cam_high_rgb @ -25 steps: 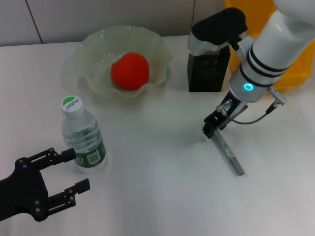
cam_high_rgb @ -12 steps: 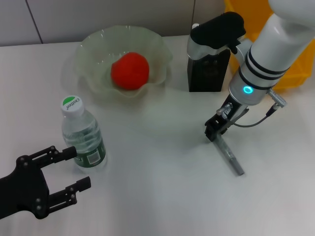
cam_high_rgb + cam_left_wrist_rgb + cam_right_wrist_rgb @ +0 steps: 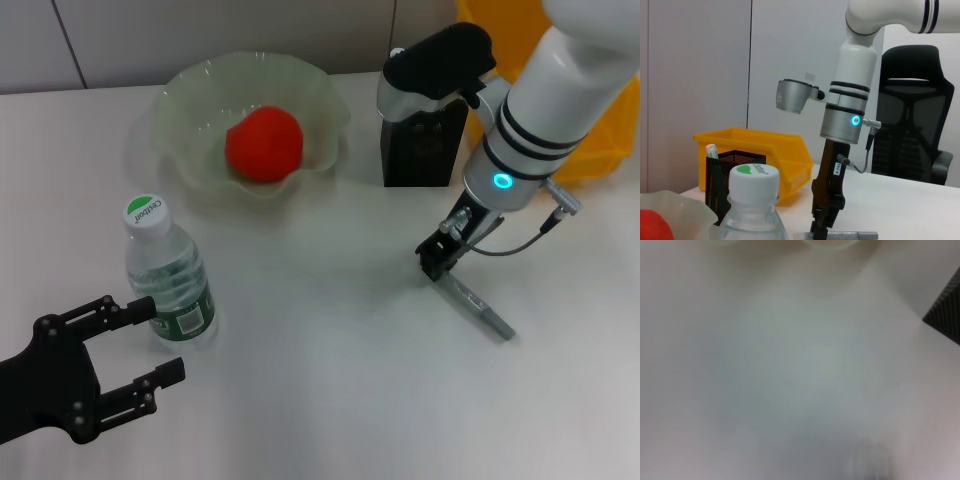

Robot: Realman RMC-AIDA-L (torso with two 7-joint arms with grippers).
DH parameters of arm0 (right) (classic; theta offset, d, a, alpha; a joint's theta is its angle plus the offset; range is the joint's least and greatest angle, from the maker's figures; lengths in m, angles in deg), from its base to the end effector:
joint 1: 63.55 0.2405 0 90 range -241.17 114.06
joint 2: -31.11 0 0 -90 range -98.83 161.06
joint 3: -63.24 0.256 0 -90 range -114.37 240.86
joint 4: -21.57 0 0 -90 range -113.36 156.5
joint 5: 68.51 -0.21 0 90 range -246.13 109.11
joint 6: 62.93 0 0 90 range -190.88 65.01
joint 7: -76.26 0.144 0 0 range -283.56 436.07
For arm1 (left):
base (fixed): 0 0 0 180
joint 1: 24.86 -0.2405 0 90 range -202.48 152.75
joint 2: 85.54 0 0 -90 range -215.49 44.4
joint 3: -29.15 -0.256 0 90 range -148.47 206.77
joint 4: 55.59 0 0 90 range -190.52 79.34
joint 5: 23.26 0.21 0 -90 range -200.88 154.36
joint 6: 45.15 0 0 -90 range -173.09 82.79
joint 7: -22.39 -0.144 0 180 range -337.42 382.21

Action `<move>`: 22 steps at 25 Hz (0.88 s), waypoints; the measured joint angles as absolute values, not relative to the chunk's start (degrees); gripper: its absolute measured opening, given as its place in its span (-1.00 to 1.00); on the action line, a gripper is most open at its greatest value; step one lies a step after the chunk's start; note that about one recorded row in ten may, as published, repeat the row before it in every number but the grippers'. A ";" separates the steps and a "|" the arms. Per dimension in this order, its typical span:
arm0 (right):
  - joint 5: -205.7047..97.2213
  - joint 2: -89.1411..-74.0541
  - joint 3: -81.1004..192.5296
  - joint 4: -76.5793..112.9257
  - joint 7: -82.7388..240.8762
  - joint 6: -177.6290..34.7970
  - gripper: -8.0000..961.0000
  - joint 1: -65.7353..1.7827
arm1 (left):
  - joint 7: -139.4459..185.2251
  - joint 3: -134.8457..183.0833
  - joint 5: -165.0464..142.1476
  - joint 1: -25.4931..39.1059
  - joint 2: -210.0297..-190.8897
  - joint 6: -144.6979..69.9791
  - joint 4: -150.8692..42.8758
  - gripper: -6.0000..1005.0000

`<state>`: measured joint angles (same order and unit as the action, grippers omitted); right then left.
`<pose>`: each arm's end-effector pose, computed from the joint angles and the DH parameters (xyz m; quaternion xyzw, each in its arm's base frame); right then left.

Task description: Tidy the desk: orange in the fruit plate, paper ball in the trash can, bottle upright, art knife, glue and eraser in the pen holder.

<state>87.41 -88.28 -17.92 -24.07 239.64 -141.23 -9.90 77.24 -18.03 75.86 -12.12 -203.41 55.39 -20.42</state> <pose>0.1816 0.3967 -0.0511 -0.8437 0.4289 -0.2541 0.1992 -0.3066 0.2325 0.0065 -0.9262 -0.1134 -0.3203 0.1636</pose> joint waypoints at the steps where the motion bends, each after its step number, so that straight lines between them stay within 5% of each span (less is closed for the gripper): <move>1: 87.40 -88.26 -17.65 -24.94 239.22 -141.73 -0.67 -10.08 | 77.24 -17.98 75.80 -12.11 -203.41 55.39 -20.44 0.39; 13: 88.86 -87.74 -9.68 -57.43 236.58 -151.50 -0.71 -16.94 | 77.24 -17.96 75.61 -12.12 -203.41 55.31 -20.46 0.39; 22: 89.82 -88.08 -9.76 -64.47 232.62 -135.60 -0.72 -21.42 | 77.26 -17.34 75.28 -12.22 -203.85 55.21 -20.81 0.39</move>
<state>89.82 -88.08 -9.76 -64.47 232.62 -135.60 -21.42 77.26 -17.34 75.28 -12.22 -203.85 55.21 -20.81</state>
